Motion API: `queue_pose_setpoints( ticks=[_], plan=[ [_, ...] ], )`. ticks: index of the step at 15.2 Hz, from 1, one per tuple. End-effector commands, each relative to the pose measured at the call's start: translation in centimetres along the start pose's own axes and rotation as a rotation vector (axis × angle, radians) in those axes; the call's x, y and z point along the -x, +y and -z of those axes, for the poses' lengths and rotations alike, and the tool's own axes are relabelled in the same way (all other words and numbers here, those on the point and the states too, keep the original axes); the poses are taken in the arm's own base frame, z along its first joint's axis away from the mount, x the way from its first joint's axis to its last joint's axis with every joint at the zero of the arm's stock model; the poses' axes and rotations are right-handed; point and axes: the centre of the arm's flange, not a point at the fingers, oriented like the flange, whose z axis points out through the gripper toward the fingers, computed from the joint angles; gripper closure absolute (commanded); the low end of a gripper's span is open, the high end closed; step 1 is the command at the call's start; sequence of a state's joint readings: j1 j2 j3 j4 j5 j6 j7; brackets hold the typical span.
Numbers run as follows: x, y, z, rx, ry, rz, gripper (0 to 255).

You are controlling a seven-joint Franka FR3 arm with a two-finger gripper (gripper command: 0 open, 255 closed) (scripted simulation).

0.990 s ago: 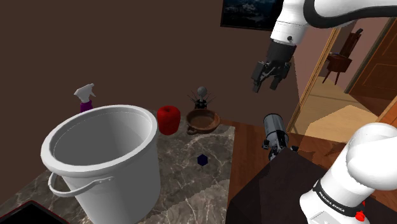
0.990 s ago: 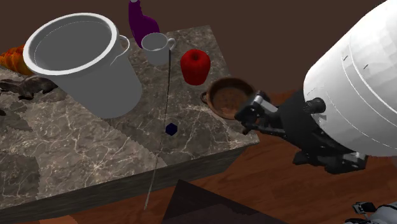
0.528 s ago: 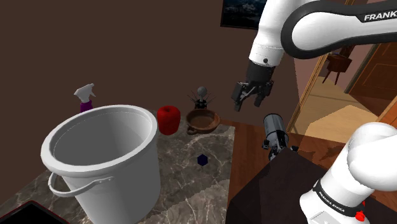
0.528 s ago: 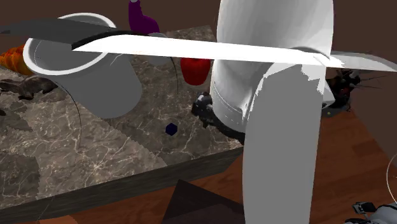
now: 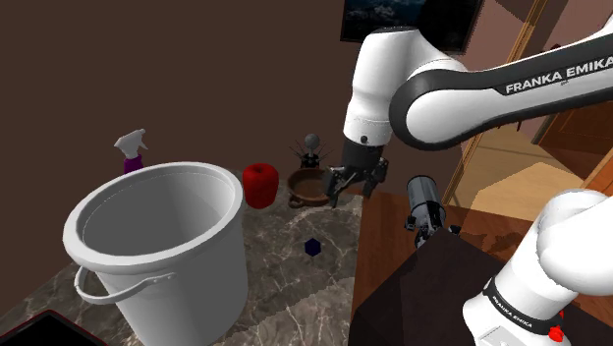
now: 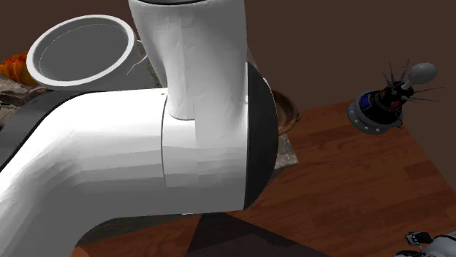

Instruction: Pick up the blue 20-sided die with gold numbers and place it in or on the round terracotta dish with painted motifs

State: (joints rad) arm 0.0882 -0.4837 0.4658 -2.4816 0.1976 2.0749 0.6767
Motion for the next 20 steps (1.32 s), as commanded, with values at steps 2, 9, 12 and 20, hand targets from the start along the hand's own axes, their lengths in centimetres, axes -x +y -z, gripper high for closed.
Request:
queue_pose_setpoints(
  ticks=[2,9,12,20],
  plan=[
    [0.7,-3.1,-2.4,0.012,0.000,-0.013,0],
    [1.6,-9.4,-8.0,0.039,-0.002,-0.034,0],
    [1.6,-9.4,-9.6,0.039,-0.002,-0.034,0],
    [1.6,-9.3,-11.5,0.039,-0.002,-0.034,0]
  ],
)
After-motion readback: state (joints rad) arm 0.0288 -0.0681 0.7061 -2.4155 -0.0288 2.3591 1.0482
